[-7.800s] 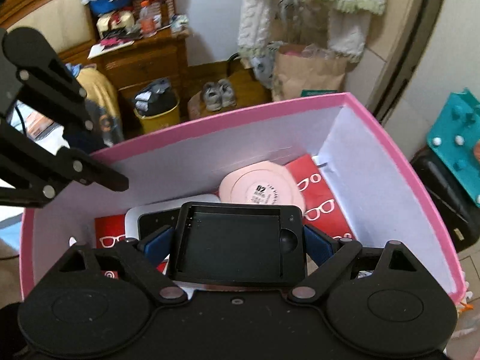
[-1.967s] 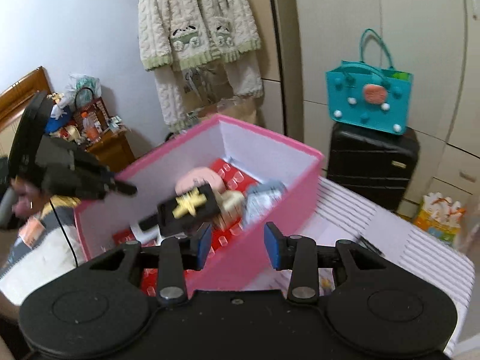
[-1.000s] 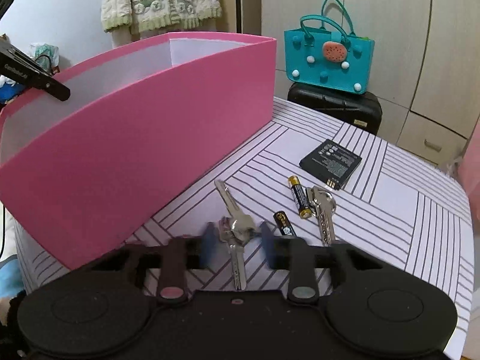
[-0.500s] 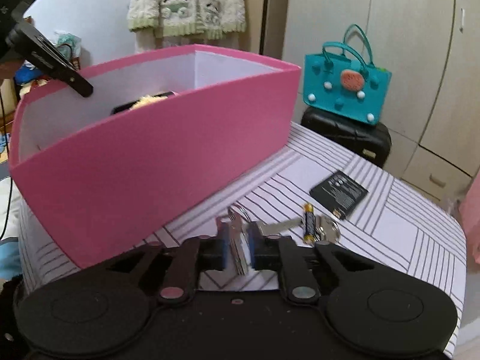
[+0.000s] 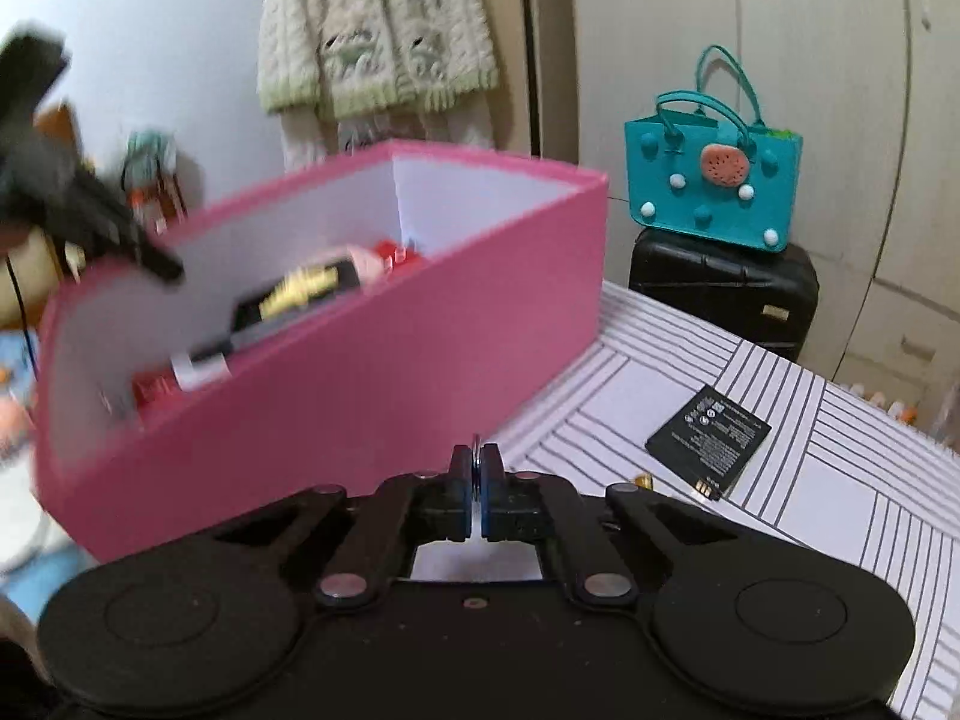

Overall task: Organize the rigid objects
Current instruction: 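Carry the silver keys into the box and release them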

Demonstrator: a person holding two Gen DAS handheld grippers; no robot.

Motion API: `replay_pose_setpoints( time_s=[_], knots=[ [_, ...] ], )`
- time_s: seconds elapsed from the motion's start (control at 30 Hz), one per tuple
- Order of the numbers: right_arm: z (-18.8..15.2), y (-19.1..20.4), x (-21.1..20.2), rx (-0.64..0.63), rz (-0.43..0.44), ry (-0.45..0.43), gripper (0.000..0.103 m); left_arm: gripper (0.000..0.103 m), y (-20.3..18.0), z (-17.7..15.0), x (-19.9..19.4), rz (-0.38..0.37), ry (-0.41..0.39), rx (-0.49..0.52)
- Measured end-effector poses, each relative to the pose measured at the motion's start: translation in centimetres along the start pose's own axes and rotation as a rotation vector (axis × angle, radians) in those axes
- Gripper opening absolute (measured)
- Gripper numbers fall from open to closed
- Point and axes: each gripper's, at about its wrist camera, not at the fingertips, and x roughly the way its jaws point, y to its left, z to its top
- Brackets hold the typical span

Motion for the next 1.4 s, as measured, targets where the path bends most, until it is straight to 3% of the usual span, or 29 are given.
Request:
replay_pose_setpoints(
  time_s=[0.13,0.5,0.73,1.1,1.4],
  knots=[
    [2.0,-0.2,-1.6,0.071,0.010,-0.003,0.003,0.007,-0.2,0.1,0.0,0.012,0.002,0.019],
    [7.5,0.2,-6.3,0.064,-0.020,-0.122,0.004,0.007,-0.3,-0.1,-0.3,0.005,-0.011,0.015],
    [9.4,0.8,-7.6,0.089,0.060,-0.176,0.004,0.007,-0.1,-0.2,-0.4,0.008,-0.009,0.022],
    [9.6,3.4,-5.1,0.078,0.243,-0.117,0.004,0.007,0.2,-0.5,-0.6,-0.006,-0.022,-0.001],
    [9.4,3.4,0.0,0.037,0.165,-0.026,0.004,0.007,0.5,-0.7,-0.4,-0.015,-0.032,-0.027]
  ],
)
